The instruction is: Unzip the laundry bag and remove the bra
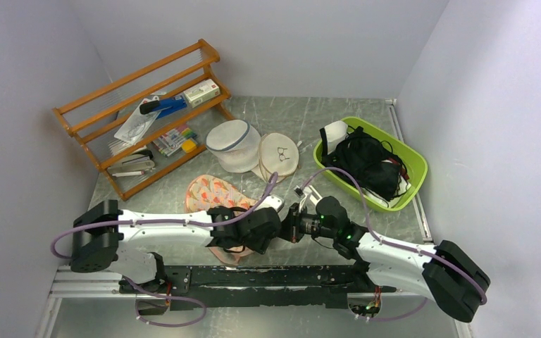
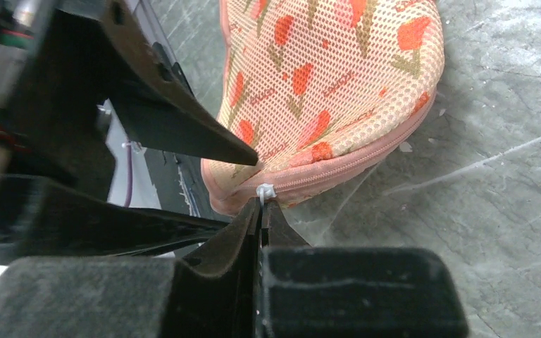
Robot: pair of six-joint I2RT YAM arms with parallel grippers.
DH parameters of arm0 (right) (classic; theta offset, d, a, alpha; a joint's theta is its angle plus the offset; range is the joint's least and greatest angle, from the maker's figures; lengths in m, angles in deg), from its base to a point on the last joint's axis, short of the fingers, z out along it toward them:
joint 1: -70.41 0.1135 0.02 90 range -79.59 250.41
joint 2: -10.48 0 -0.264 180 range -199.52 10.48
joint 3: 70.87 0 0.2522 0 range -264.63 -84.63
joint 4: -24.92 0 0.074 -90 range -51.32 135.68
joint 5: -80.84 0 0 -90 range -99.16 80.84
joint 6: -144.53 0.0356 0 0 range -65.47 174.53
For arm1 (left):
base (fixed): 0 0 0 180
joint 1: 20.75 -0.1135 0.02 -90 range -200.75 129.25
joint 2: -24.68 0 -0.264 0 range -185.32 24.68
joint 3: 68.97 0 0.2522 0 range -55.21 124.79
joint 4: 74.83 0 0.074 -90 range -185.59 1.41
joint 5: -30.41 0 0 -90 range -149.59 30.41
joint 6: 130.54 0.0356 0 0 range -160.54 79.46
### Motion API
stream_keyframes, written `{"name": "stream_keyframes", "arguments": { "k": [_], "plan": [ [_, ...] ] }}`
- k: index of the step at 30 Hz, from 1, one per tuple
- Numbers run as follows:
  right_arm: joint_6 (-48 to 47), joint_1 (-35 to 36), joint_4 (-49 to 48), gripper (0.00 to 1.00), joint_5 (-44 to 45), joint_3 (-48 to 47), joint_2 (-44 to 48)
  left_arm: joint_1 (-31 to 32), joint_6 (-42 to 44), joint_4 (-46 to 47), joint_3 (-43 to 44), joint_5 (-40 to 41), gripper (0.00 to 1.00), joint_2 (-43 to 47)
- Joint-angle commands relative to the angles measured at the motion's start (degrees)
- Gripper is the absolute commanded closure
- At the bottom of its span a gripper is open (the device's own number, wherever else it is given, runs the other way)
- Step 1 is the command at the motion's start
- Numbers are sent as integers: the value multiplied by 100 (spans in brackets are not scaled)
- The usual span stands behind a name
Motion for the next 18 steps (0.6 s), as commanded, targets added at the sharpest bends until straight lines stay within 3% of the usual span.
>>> {"name": "stream_keyframes", "arguments": {
  "k": [1,6,10,18],
  "plan": [
    [36,13,-125,100,-72,42,228,39,-63,-92,228,173,46,-224],
    [-30,18,243,100,238,5,331,39,-154,-309,249,368,68,-188],
    [-37,19,681,100,716,-110,216,39,-262,-553,146,521,92,84],
    [127,-17,1895,100,2293,-654,-254,39,-533,-946,-160,676,93,637]
  ]
}}
